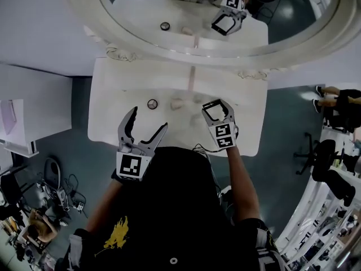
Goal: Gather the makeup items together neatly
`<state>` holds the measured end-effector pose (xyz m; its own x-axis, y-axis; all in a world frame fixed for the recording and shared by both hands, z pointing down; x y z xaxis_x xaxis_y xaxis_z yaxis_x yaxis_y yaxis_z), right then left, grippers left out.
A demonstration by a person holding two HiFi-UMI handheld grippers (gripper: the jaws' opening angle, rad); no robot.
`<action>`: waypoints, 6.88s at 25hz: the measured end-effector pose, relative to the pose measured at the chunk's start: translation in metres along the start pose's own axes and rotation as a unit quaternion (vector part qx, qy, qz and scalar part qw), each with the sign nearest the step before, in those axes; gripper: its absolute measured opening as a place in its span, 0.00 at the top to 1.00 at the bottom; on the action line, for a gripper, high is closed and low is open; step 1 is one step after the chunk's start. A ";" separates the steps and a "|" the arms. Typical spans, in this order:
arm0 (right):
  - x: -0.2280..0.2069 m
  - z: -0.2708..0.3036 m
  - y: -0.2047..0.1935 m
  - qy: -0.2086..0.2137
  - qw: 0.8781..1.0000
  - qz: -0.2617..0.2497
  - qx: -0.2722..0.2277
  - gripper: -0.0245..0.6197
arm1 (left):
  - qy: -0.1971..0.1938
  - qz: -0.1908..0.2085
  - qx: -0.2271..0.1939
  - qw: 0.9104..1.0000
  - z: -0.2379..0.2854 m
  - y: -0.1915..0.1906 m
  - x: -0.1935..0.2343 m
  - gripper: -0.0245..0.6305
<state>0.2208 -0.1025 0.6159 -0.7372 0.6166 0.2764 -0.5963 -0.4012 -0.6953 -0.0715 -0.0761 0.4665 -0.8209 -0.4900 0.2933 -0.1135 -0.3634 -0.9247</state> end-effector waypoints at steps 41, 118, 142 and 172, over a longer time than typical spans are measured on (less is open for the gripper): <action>-0.041 0.075 0.088 0.203 0.958 -0.204 0.006 0.38 | 0.021 -0.007 0.012 1.000 -0.016 -0.002 -0.001 0.46; 0.072 -0.111 0.002 -0.110 0.936 0.326 -0.073 0.63 | -0.161 0.281 0.321 0.890 0.235 -0.112 0.033 0.61; 0.074 -0.096 0.011 -0.082 0.948 0.299 -0.077 0.63 | -0.134 0.221 0.220 0.941 0.152 -0.074 0.026 0.45; 0.096 0.121 0.023 0.055 0.956 0.284 0.055 0.38 | 0.132 0.015 0.197 0.971 -0.085 -0.083 0.079 0.57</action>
<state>0.0982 -0.1343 0.7063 -0.9175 0.3436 -0.2002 -0.1446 -0.7573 -0.6369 -0.1747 -0.0174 0.5457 -0.9416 -0.3029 0.1474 0.0923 -0.6527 -0.7519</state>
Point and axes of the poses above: the fingertips, and each gripper's own axes: z forward along the fingers, x to its left, y out of its top, the point moved 9 cm from there along -z, backward along the fingers, and after that the axes turned 12 degrees about -z, right-handed, at the moved point
